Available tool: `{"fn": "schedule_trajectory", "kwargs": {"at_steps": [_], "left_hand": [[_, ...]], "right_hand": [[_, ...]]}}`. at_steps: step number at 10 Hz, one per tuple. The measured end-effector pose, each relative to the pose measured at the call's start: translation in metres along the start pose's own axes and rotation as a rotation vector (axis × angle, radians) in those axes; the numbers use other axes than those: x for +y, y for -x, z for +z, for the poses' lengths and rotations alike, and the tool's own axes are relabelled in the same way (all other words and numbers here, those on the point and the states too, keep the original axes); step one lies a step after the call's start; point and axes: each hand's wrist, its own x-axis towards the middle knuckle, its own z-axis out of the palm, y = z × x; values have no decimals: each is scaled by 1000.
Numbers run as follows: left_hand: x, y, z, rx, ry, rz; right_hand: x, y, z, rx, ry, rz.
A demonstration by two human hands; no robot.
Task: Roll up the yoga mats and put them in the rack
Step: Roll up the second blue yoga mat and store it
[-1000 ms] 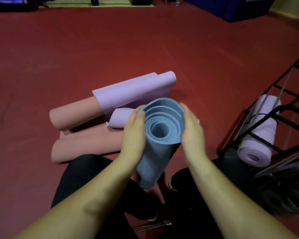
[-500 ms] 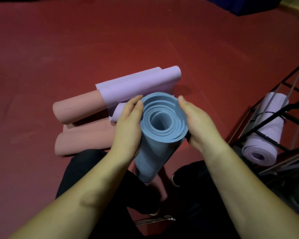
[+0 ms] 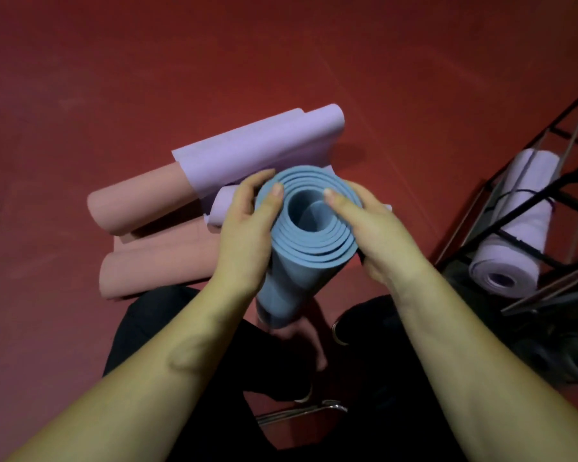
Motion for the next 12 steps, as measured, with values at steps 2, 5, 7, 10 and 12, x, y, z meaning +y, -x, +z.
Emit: {"fn": "schedule_trajectory", "kwargs": {"at_steps": [2, 5, 7, 10, 12], "left_hand": [[-27, -21, 30, -50, -125, -67], [-67, -53, 134, -640, -790, 265], [-94, -93, 238, -1120, -1277, 307], [-206, -66, 360, -1421, -1430, 318], [-270, -33, 390, -1601, -1427, 286]], "right_hand": [[17, -18, -33, -14, 68, 93], [21, -61, -163, 217, 86, 274], [64, -65, -265, 333, -112, 415], [214, -22, -371, 602, -764, 370], [432, 88, -412, 784, -117, 669]]}}
